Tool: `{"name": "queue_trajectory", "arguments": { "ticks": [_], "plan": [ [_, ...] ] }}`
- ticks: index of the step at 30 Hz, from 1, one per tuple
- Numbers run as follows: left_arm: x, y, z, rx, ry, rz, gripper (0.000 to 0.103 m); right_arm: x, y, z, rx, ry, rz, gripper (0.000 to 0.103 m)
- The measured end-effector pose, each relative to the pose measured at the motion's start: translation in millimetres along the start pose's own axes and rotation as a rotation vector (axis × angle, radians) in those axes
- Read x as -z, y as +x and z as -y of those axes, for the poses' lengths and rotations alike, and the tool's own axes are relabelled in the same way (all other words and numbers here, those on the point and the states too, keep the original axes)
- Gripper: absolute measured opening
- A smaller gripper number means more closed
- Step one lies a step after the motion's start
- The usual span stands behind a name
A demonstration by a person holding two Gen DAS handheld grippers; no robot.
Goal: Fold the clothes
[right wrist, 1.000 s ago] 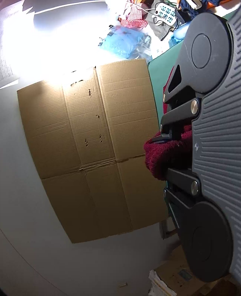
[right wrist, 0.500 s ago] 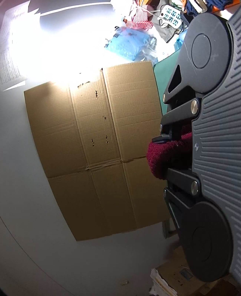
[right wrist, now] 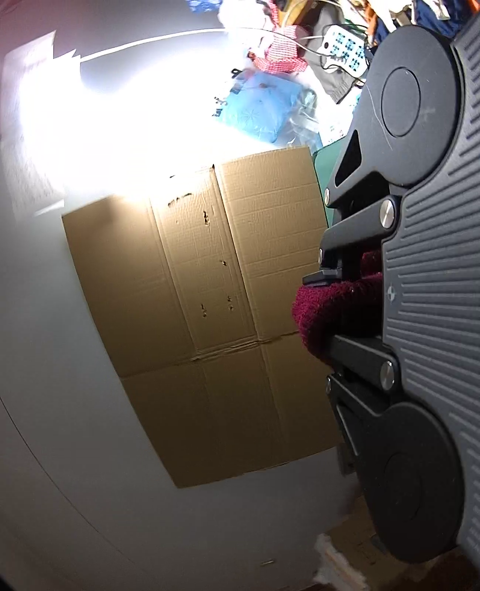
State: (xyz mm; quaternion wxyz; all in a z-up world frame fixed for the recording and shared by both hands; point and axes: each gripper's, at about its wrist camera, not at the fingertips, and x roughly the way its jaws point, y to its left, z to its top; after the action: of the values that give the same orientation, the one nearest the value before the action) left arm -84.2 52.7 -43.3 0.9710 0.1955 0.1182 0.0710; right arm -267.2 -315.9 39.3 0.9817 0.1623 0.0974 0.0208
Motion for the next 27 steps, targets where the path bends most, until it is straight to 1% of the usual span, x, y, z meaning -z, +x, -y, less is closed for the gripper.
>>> {"name": "queue_trajectory", "arguments": {
  "ticks": [1,3,7,11,12,14,15,17,19,22,25,27],
  "plan": [
    [-18,-11,-17,-0.037,-0.026,0.051,0.009,-6,0,3,-0.011,-0.001,0.007,0.006],
    [-57,-39,-52,-0.078,-0.082,0.151,0.009,-21,-3,0,-0.046,-0.041,0.037,0.006],
    [-116,-100,-99,-0.181,-0.123,0.336,0.009,-61,-23,-16,-0.150,-0.113,0.159,0.006],
    [-162,-153,-125,-0.258,-0.109,0.466,0.009,-104,-47,-30,-0.230,-0.152,0.287,0.006],
    [-171,-163,-128,-0.277,-0.101,0.486,0.009,-114,-52,-33,-0.247,-0.162,0.314,0.006],
    [-185,-176,-134,-0.297,-0.096,0.495,0.009,-128,-57,-40,-0.267,-0.189,0.354,0.006],
    [-190,-178,-135,-0.304,-0.095,0.490,0.009,-131,-58,-43,-0.275,-0.199,0.364,0.006],
    [-195,-172,-134,-0.308,-0.096,0.453,0.009,-134,-55,-48,-0.288,-0.216,0.366,0.006],
    [-191,-162,-130,-0.317,-0.084,0.398,0.009,-128,-43,-49,-0.295,-0.226,0.334,0.006],
    [-167,-125,-115,-0.297,-0.051,0.263,0.009,-107,-7,-45,-0.278,-0.213,0.227,0.006],
    [-132,-85,-101,-0.255,-0.025,0.092,0.009,-78,39,-38,-0.242,-0.175,0.079,0.006],
    [-116,-65,-92,-0.230,-0.021,0.027,0.009,-58,68,-33,-0.217,-0.142,-0.014,0.006]
  ]
}}
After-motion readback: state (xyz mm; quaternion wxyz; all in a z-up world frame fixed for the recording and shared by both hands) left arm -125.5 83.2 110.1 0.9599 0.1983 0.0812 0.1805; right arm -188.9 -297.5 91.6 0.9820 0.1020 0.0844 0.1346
